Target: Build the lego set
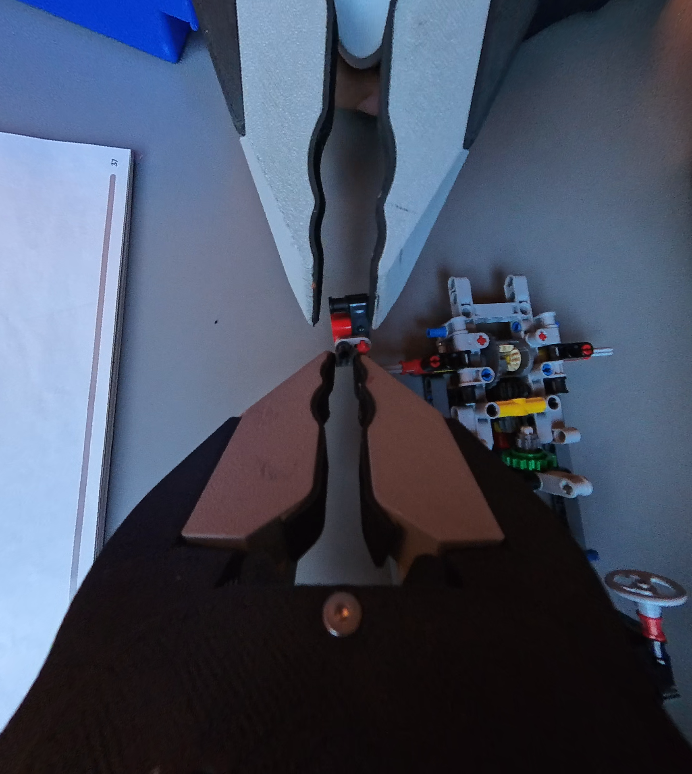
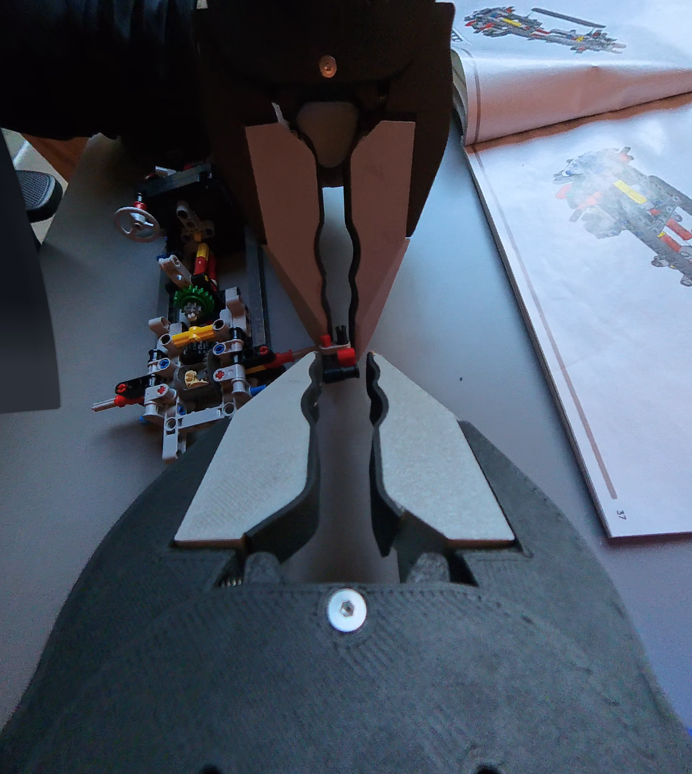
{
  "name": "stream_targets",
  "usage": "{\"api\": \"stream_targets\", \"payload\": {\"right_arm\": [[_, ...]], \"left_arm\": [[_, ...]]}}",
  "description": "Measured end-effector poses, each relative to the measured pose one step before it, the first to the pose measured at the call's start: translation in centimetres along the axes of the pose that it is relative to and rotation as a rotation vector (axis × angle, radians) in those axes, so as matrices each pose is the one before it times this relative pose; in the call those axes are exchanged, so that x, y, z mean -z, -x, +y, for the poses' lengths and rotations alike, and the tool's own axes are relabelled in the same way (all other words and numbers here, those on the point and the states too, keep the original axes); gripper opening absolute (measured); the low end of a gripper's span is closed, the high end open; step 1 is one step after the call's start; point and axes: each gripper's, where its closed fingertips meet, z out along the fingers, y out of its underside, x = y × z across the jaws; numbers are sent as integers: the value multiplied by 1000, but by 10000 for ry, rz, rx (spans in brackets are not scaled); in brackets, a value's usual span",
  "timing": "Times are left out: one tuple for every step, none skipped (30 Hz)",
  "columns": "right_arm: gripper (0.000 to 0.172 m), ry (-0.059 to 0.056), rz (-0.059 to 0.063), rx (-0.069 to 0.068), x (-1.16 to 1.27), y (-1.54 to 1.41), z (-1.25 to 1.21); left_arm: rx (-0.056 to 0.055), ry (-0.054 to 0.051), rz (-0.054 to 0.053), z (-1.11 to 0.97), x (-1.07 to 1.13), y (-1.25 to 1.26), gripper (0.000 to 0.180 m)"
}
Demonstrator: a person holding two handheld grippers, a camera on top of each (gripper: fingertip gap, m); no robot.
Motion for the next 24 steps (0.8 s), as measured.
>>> {"api": "stream_targets", "payload": {"right_arm": [[17, 7, 14, 31, -15, 4, 8], [16, 53, -19, 24, -55, 56, 62], [15, 113, -83, 14, -100, 126, 157], [14, 171, -101, 2, -140, 144, 228], [14, 192, -27, -20, -158, 39, 253], [14, 140, 29, -1, -129, -23, 178], [14, 66, 30, 40, -68, 9, 80], [14, 15, 8, 56, -23, 45, 19], [14, 1, 3, 22, -5, 33, 9], [14, 14, -11, -22, -8, 2, 25], [14, 34, -24, -56, -17, -12, 49], [14, 29, -35, -63, -15, -22, 38], [14, 17, -28, -60, -14, -18, 31], [14, 15, -20, -54, -9, -31, 20], [14, 10, -9, -59, 0, -37, 11], [14, 5, -5, -61, -1, -62, 12], [14, 3, -10, -59, 0, -45, 0], [14, 9, -10, -58, 0, -37, 7], [14, 9, -6, -53, -6, -48, 15], [14, 17, -14, -48, -15, -26, 19], [14, 40, -15, -56, -42, -27, 54], [14, 58, -17, -64, -40, -45, 75], [14, 52, -18, -56, -33, -23, 69], [14, 26, -19, -43, -25, -19, 30]], "left_arm": [[7, -6, 12, 1, 7, -4, 7], [9, -2, 10, 31, 7, 9, 7], [15, 11, 10, 40, 0, 21, 7], [9, 33, 21, 92, 3, -5, 7], [-10, 27, -26, 87, -1, 65, 7], [-19, 10, -35, 50, -2, 68, 7], [-12, 1, 16, 27, -16, -5, 7], [-4, -7, 44, 15, -36, -51, 7], [0, -14, 28, 18, -41, -25, 7], [8, -10, 19, 27, -43, 6, 7], [15, -11, 19, 11, -38, 17, 7], [32, -15, 33, 27, -31, 8, 7], [47, -16, 34, 6, -13, 24, 7], [35, -21, 14, -5, -13, 36, 7], [8, -23, -12, -7, 5, 61, 7], [-4, -18, -20, -5, -2, 55, 7], [-7, -12, -19, -2, 9, 53, 7], [-15, -13, -26, -2, -9, 44, 7], [-14, -6, -19, 11, -13, 45, 7], [-3, 2, -6, 24, -16, 30, 7], [8, 4, -11, 28, -24, 41, 7], [17, 19, -1, 57, -29, 33, 7], [14, 13, 7, 44, -8, 37, 7], [15, -21, 13, -7, 14, 11, 7]]}}
